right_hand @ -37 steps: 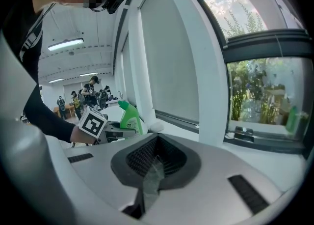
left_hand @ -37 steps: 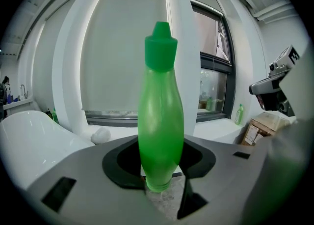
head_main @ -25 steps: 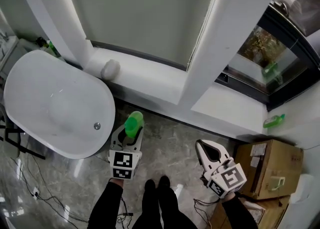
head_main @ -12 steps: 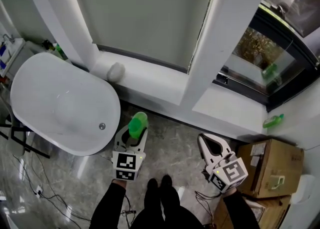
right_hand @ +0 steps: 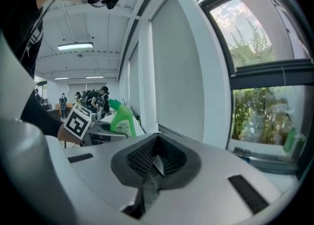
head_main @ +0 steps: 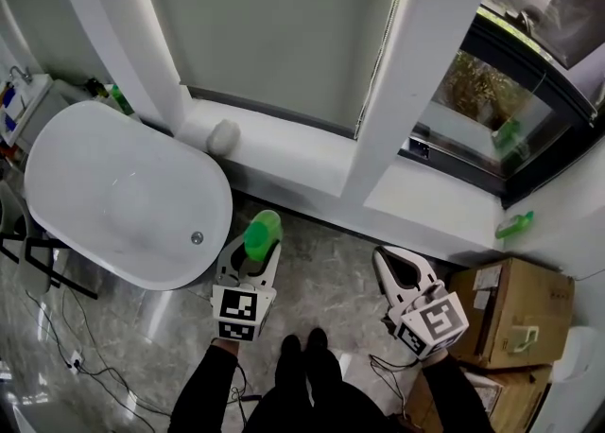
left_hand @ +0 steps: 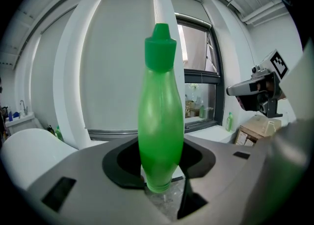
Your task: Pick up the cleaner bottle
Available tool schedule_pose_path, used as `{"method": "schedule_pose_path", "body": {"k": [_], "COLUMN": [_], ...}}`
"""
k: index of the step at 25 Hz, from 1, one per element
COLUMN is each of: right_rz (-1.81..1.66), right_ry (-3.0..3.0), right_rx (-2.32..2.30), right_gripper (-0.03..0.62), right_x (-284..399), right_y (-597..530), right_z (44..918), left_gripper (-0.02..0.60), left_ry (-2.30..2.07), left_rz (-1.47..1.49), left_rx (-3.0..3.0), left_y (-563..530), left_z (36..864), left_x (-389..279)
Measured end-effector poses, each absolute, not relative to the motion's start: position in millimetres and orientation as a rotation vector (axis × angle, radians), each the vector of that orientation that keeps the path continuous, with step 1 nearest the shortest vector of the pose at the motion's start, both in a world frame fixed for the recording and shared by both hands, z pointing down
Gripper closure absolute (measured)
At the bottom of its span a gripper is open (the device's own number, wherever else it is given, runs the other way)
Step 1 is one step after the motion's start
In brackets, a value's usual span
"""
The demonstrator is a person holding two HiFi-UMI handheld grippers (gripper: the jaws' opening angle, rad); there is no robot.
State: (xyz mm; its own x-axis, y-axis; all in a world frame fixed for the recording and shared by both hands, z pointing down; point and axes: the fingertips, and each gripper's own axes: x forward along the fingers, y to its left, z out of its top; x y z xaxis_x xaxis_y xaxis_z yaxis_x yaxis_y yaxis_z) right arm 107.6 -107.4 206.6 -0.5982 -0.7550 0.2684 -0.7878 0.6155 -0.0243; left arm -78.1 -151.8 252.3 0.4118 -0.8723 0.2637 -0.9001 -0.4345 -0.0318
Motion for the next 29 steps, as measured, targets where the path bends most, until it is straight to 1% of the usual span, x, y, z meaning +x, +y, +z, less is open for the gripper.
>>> {"method": "schedule_pose_path", "body": {"k": [29], "right_rz": [0.23], "right_ry": [-2.567], "right_rx": [1.26], "right_gripper": [0.592], "right_x": [109.6], "right_y": [-85.9], "right_z": [214.2], "left_gripper": [0.396], "left_ry": [-1.599], "left_rz": [0.361], "left_rx": [2.574], "left_y": [-139.7], "left_z": [234.3], "left_x": [-72.2]}}
